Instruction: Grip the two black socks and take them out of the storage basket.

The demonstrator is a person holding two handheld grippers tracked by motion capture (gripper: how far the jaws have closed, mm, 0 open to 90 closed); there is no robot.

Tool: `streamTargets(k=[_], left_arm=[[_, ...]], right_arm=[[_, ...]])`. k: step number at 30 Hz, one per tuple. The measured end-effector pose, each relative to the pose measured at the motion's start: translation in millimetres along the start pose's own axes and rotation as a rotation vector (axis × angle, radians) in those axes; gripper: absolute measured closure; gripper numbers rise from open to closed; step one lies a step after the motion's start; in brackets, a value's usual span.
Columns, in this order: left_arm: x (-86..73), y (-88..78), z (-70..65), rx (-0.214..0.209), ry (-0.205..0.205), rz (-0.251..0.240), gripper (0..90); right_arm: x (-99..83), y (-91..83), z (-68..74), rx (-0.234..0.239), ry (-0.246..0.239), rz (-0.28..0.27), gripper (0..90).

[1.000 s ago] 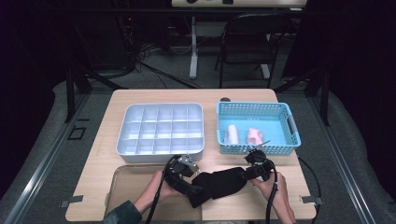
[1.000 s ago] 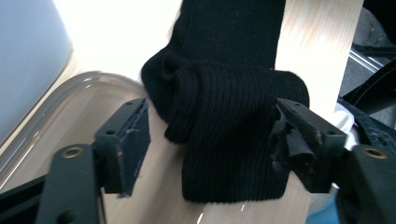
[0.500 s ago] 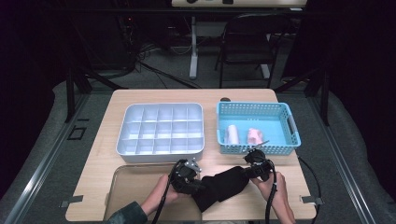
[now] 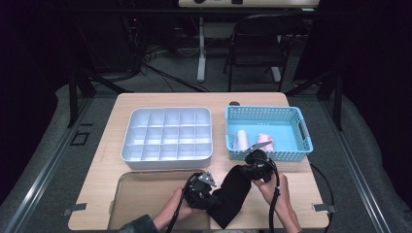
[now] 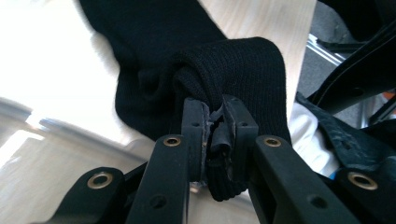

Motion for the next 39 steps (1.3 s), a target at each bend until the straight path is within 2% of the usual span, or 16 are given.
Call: streamTargets(k=[5,9,11,12,14,16,18,20,24,27,29,32,35,37,38,39], left_arm=[[4.4,5.3,-2.0,0.007,-0.011,-0.016,80.6],[7.5,7.9,0.1,0.023,-0.021,-0.032,80.1],[7.1,7.5,1.8,0.023,-0.034,-0.033,76.4],[6.3,6.2,1.5,0.011,-0.031,-0.031,75.4],[4.9,1.0,2.6,0.034,-0.035,-0.026,64.6],[4.1,-5.9,3.5,0.041,-0.042,-0.038,60.0],[1.1,-14.8,7.8,0.076,-0.044,-0.042,52.5],[-2.2,-21.9,13.8,0.095,-0.065,-0.052,46.0],[-8.8,-36.5,26.9,0.116,-0.103,-0.076,38.9],[-14.1,-47.7,35.3,0.134,-0.132,-0.102,36.0],[-18.5,-55.0,41.5,0.148,-0.146,-0.110,34.6],[-25.6,-64.5,50.0,0.161,-0.178,-0.129,33.3],[-33.4,-71.1,59.0,0.178,-0.204,-0.136,33.1],[-36.9,-72.4,62.0,0.179,-0.215,-0.138,33.3],[-38.4,-72.8,62.9,0.182,-0.217,-0.139,33.5],[-39.8,-72.7,63.0,0.181,-0.221,-0.138,33.6]], right_arm=[[13.1,8.6,14.5,0.018,-0.039,-0.003,82.8],[22.5,20.8,21.2,0.055,-0.031,-0.001,82.3],[24.4,28.1,24.4,0.080,-0.020,0.014,77.9],[24.2,28.9,23.1,0.077,-0.021,0.021,71.0],[22.1,24.8,20.5,0.083,0.001,0.018,58.9],[17.4,18.5,16.4,0.066,0.048,0.018,55.3],[9.6,9.5,16.5,0.094,0.080,0.020,46.7],[0.5,-0.6,17.0,0.103,0.089,0.016,43.5],[-12.6,-15.0,24.8,0.145,0.086,0.011,36.3],[-20.9,-19.0,34.7,0.157,0.058,0.023,32.5],[-27.0,-19.4,43.6,0.196,0.020,0.047,29.8],[-37.1,-15.8,56.8,0.263,-0.039,0.103,31.4],[-46.2,-7.4,66.4,0.293,-0.075,0.161,36.5],[-52.7,-2.1,65.6,0.274,-0.121,0.228,46.4],[-54.1,1.6,68.1,0.285,-0.112,0.231,51.9],[-56.1,3.8,64.3,0.250,-0.134,0.259,55.7]])
Point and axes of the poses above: each handheld gripper's, and its own axes: y roughly forward along the jaws, x roughly out of its top, z roughly to its left, the point moved 8 cm from there along y, roughly forward along the jaws, and after that the axes turned 13 degrees about z, right-handed, at the moved point
